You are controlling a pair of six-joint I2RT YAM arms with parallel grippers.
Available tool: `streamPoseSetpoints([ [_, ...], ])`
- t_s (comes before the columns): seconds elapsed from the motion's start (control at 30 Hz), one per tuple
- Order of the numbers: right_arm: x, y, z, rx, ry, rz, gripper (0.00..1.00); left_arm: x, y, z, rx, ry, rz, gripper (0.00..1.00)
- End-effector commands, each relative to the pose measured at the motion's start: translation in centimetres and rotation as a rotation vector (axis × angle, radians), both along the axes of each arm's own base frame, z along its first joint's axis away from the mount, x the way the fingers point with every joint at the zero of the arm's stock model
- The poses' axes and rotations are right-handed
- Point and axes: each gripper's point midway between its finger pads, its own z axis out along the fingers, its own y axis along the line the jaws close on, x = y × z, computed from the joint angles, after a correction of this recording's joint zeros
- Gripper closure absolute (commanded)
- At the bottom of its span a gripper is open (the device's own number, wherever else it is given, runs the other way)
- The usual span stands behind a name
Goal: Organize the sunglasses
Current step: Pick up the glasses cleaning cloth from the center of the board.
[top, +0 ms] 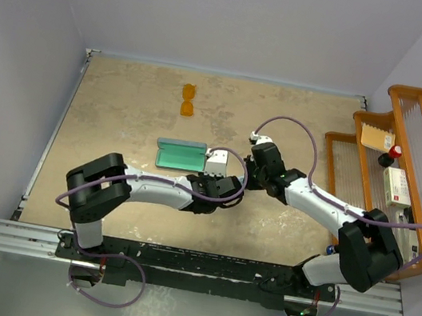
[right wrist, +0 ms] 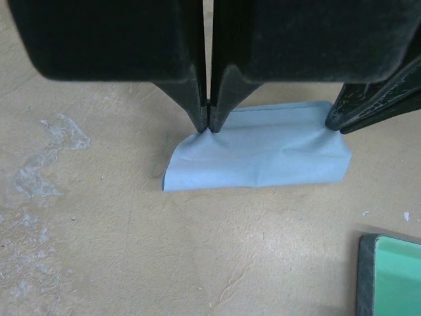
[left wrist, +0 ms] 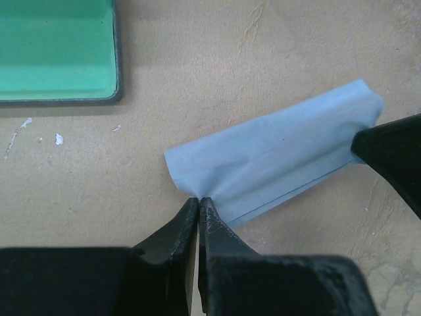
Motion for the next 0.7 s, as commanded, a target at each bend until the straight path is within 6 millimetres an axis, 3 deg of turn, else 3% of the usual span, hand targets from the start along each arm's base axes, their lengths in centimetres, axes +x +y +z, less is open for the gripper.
streamPoseSetpoints([
  [0.0, 0.7, 0.9, 2.6, 0.046, -0.049, -0.010, 1.00, 1.3, 0.0, 3.9, -0.022, -0.076, 0.008, 1.00],
  [0.43, 0.2, 3.7, 3.6, 0.077, -0.057, 0.022, 1.00, 2.4, 3.4, 6.6, 0.001, -0.105, 0.039, 1.00],
  [0.5, 0.7, 4.9, 4.7, 0.093, -0.079, 0.032, 1.00, 2.5, 4.1, 6.7, 0.002, -0.103, 0.044, 1.00],
  [0.67, 0.4, 6.7, 4.7, 0.089, -0.082, 0.055, 1.00, 2.6, 6.1, 7.0, 0.015, -0.100, 0.062, 1.00],
])
